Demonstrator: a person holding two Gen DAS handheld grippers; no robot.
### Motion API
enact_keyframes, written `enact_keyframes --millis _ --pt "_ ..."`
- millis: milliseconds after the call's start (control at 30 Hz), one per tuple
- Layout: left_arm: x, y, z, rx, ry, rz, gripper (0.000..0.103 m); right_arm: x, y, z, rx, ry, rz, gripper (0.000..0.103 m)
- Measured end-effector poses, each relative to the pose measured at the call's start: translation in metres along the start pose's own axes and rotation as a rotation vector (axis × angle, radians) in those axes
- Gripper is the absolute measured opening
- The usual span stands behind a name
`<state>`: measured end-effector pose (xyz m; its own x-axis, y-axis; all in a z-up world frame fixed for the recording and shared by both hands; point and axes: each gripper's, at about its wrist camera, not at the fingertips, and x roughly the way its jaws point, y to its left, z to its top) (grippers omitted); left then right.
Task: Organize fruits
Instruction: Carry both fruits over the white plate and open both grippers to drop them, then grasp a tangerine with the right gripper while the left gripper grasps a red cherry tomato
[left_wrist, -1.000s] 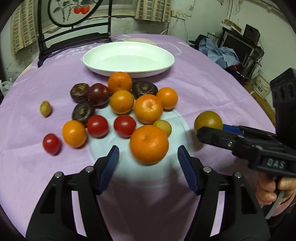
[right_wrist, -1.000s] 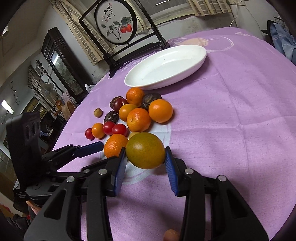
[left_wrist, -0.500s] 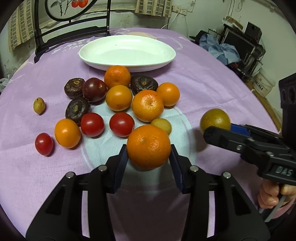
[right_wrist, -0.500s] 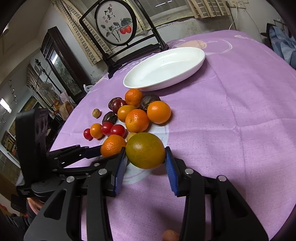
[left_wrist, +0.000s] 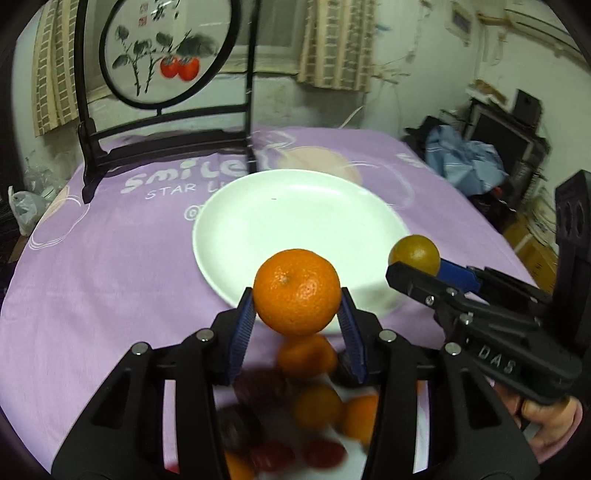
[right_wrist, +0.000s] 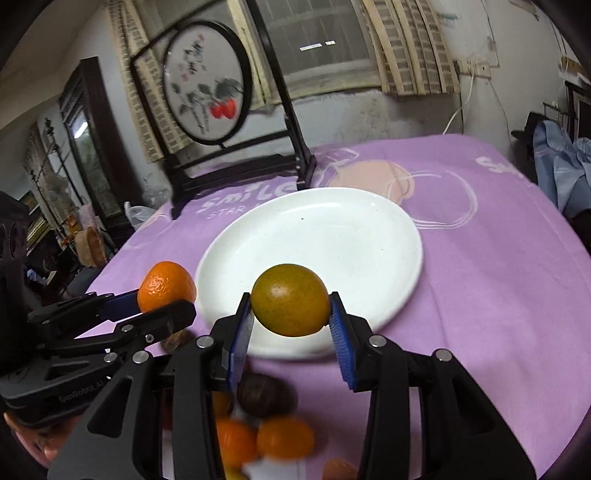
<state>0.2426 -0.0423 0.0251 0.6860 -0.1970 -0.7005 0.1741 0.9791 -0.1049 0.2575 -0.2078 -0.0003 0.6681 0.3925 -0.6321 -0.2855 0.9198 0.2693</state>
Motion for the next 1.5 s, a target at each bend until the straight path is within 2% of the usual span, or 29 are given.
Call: enact_keyframes --millis 167,333,433,500,533,567,733,800,900,1100,1167,1267,1500 --pt "0.049 0.01 0.012 -0.014 0.096 0.048 0.046 0.032 -0.007 0.004 -0.037 0.057 -0.056 0.041" --pt "0.064 0.012 0.014 -0.005 0.117 0.067 0.046 0.042 -0.011 0.006 -0.043 0.075 -0.058 0.042" --pt "0.062 0.014 0.012 -0.015 0.117 0.076 0.047 0.043 -0.011 0.004 -0.052 0.09 -0.055 0.048" --pt "0.052 0.014 0.014 -0.014 0.084 0.098 0.057 0.036 -0.01 0.003 -0.054 0.092 -0.053 0.051" --pt "0.04 0.014 0.016 -0.016 0.047 0.117 0.065 0.031 -0.008 0.002 -0.059 0.092 -0.049 0.055" --pt "0.029 0.013 0.018 -0.018 0.018 0.123 0.072 0.024 -0.006 0.002 -0.066 0.084 -0.049 0.062" --pt "-0.029 0.015 0.019 -0.02 -0.114 0.119 0.088 -0.015 0.003 -0.009 -0.094 0.025 -0.024 0.064" --pt "-0.044 0.021 0.009 -0.038 -0.133 0.109 0.09 -0.028 0.005 -0.021 -0.107 0.034 0.011 0.064" --pt "-0.06 0.039 -0.022 -0.057 -0.124 0.092 0.091 -0.037 0.007 -0.039 -0.138 0.065 0.035 0.064" --pt "-0.075 0.063 -0.075 -0.021 -0.102 0.209 0.091 -0.033 0.004 -0.063 -0.14 0.17 0.058 0.063" --pt "-0.081 0.071 -0.086 -0.018 -0.098 0.217 0.092 -0.032 0.004 -0.065 -0.133 0.182 0.06 0.06" --pt "-0.084 0.08 -0.096 -0.037 -0.085 0.22 0.092 -0.028 0.002 -0.069 -0.12 0.212 0.066 0.051" --pt "-0.087 0.095 -0.113 -0.077 -0.049 0.162 0.092 -0.022 -0.001 -0.073 -0.082 0.237 0.103 0.047"
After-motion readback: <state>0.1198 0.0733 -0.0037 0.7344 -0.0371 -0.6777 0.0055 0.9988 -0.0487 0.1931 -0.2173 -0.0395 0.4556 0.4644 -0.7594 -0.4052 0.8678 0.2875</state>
